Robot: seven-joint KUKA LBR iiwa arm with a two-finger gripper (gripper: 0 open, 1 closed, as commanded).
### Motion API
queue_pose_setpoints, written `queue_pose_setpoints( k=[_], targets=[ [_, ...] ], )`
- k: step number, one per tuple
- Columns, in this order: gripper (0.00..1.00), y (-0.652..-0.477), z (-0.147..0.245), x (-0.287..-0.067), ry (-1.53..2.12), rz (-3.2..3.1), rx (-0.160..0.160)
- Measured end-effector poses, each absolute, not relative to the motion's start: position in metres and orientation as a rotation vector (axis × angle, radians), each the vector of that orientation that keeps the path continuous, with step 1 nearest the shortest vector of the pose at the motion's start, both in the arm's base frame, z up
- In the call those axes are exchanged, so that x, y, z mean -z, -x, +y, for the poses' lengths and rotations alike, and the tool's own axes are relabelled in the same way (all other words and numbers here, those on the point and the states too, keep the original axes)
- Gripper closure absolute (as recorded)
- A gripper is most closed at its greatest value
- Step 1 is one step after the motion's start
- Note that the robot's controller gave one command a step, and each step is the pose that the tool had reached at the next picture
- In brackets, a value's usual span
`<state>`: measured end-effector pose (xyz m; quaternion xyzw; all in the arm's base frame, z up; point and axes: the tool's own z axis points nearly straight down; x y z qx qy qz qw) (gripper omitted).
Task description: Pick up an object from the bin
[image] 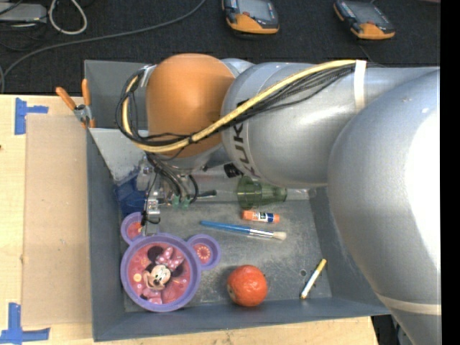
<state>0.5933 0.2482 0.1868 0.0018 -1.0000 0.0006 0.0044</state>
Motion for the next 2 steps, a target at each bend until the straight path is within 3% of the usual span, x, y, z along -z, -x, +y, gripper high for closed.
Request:
queue_pose_setpoints(
  k=[1,2],
  targets=[
    [0.0,-0.596,0.247,-0.192,0.004,-3.14,0.001],
    [0.0,-0.612,0.243,-0.096,0.209,-3.133,0.002]
  ],
)
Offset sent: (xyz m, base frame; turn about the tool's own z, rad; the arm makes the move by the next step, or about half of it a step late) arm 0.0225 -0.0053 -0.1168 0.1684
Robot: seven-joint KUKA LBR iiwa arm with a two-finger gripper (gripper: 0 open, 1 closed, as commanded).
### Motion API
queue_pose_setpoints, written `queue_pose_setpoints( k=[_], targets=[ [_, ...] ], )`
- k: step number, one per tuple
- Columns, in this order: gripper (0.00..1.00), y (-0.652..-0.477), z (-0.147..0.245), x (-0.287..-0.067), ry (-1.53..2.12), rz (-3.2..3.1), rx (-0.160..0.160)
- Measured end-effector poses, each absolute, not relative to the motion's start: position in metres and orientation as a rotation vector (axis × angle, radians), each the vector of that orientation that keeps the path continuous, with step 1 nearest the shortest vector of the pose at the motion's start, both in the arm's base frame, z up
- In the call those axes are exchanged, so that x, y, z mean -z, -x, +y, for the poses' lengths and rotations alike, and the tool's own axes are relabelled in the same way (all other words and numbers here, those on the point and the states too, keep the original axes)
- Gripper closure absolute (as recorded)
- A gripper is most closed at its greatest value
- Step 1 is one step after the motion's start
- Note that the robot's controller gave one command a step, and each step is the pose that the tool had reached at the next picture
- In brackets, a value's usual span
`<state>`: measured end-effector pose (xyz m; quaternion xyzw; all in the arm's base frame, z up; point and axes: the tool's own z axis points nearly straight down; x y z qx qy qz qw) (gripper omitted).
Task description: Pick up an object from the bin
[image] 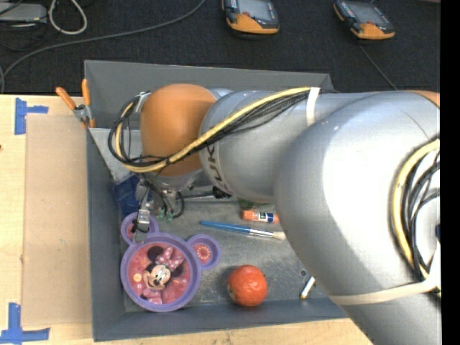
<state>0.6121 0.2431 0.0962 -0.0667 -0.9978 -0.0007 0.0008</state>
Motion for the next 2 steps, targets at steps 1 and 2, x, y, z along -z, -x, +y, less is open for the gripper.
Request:
queue_pose_setpoints(
  k=[1,2],
  targets=[
    [0.0,-0.565,0.24,-0.127,0.496,-3.108,0.01],
    [0.0,-0.593,0.247,-0.103,0.56,-3.085,-0.001]
  ],
)
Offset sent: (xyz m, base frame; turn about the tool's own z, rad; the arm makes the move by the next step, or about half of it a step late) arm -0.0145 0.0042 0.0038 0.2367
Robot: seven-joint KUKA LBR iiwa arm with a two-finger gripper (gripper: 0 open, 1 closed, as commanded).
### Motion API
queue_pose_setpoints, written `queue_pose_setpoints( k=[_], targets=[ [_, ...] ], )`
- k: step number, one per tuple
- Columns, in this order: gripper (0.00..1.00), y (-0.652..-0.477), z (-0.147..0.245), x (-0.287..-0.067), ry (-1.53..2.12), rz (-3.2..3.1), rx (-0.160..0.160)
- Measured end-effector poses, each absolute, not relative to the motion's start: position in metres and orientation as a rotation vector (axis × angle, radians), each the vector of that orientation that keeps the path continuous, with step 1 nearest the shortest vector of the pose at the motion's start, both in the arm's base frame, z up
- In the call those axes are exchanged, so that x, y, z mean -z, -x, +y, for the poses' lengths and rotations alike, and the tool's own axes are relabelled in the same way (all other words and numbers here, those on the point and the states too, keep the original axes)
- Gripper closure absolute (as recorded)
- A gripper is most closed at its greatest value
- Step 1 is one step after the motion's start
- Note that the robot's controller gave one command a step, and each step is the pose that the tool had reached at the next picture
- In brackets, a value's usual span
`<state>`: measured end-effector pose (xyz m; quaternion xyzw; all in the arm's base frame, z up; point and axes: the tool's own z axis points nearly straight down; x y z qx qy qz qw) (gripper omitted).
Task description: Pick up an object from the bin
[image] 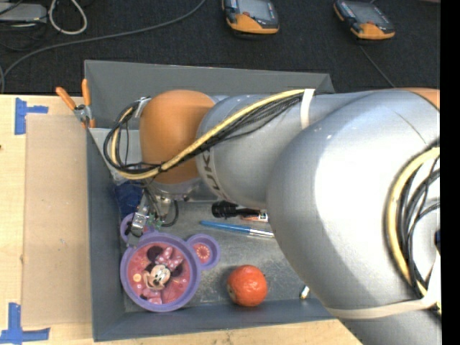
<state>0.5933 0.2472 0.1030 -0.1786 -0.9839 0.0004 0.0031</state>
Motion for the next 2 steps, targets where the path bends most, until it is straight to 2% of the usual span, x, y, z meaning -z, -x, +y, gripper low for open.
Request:
queue_pose_setpoints(
  k=[1,2],
  targets=[
    [0.0,-0.564,0.199,-0.069,0.589,-3.088,0.005],
    [1.0,-0.6,0.243,-0.07,0.783,-3.038,-0.01]
  ],
)
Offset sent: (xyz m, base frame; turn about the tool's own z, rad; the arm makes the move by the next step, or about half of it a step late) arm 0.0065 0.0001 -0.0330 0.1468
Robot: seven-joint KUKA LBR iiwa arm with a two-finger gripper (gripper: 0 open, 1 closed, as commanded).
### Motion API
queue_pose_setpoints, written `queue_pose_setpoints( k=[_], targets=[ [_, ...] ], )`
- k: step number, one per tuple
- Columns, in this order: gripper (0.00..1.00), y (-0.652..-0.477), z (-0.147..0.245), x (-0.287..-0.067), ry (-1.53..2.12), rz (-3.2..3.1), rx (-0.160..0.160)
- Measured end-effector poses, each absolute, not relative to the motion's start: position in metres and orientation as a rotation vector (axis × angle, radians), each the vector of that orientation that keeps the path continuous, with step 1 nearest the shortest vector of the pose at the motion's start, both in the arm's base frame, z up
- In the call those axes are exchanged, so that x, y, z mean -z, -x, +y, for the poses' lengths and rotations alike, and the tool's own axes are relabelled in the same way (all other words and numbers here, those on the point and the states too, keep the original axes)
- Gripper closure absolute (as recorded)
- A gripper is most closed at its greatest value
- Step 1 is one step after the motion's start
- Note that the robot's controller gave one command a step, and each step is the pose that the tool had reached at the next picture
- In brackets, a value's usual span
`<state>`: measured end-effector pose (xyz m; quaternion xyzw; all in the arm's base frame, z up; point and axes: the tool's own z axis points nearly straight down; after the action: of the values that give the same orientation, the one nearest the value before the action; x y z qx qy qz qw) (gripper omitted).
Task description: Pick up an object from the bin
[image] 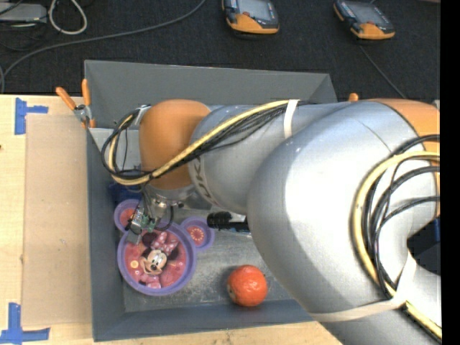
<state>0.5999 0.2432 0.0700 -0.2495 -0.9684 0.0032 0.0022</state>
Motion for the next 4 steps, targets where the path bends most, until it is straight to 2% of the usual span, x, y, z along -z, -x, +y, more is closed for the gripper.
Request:
queue_pose_setpoints(
  k=[1,3,4],
  targets=[
    [1.0,-0.6,0.243,-0.07,0.783,-3.038,-0.01],
    [1.0,-0.6,0.241,-0.095,0.788,-3.038,-0.014],
    [1.0,-0.6,0.24,-0.1,0.789,-3.036,-0.015]
  ],
)
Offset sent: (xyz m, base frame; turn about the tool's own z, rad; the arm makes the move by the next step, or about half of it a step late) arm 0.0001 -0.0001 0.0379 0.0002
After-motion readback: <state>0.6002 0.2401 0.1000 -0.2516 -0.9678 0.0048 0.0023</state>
